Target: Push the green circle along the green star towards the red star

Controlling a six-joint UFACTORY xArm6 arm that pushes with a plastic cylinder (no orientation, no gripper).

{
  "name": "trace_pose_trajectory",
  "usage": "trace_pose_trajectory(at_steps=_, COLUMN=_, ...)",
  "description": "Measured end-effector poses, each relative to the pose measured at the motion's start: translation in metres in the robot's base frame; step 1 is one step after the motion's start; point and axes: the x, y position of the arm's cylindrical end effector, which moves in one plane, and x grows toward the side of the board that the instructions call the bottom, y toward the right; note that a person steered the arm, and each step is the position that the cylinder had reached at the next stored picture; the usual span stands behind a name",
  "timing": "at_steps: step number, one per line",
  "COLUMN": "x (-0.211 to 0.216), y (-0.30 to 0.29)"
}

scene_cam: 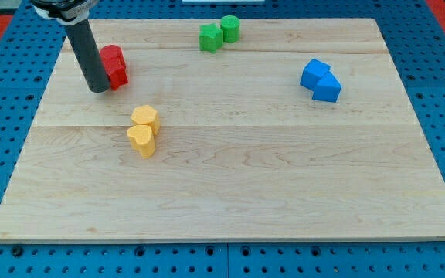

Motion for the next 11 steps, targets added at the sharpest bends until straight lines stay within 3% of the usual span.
trace_pose_trajectory(at_steps=2, x=0.002, y=0.066)
trace_pose_trajectory(at_steps=4, x=-0.078, y=0.166)
trace_pose_trajectory(at_steps=5, x=-0.084, y=0.227)
trace_pose_trajectory(at_steps=7, x=-0.17, y=0.281)
trace_pose_trajectory(at_steps=9, x=-0.171, y=0.212)
trace_pose_trajectory(at_steps=11, x=-0.137, y=0.201)
